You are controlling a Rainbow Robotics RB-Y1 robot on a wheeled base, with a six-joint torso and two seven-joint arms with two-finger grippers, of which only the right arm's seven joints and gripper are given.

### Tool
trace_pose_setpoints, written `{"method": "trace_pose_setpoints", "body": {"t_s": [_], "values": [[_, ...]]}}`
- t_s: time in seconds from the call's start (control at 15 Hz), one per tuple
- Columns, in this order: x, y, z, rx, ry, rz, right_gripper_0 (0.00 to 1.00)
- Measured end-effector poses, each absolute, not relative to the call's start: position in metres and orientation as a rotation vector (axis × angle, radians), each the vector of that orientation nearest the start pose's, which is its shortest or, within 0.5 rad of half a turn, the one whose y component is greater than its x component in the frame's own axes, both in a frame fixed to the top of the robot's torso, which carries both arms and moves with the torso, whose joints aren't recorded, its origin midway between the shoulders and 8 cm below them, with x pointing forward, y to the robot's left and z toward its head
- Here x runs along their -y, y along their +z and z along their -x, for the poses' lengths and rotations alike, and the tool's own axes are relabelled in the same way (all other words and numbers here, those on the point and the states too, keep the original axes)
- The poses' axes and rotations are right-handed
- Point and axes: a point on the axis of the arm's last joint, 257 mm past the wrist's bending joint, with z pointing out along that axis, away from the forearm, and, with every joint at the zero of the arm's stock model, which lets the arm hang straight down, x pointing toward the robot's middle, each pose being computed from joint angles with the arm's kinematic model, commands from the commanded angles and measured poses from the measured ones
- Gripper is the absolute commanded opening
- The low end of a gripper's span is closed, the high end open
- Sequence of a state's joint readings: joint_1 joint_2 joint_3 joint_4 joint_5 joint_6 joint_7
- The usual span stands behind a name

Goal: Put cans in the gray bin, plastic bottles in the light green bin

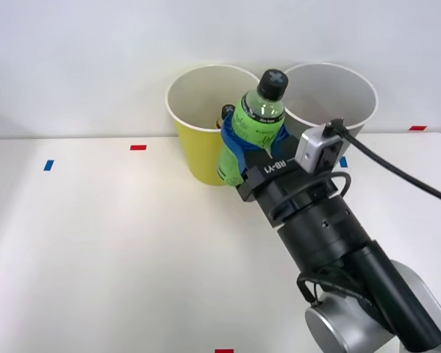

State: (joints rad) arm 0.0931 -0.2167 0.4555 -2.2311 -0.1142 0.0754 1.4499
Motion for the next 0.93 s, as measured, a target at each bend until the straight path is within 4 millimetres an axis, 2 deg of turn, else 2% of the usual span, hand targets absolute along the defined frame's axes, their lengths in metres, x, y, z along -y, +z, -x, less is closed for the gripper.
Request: {"method": "trace_pose_setpoints", "body": {"t_s": [0.13, 0.4, 0.67, 0.93], "values": [[0.03, 0.015, -0.428, -1.176, 0.519, 0.261, 0.0], [0.015, 0.066, -0.459, -1.154, 0.542, 0.238, 0.0], [-0.003, 0.075, -0.513, -1.175, 0.525, 0.222, 0.0], [-0.014, 0.07, -0.559, -1.159, 0.483, 0.23, 0.0]]}}
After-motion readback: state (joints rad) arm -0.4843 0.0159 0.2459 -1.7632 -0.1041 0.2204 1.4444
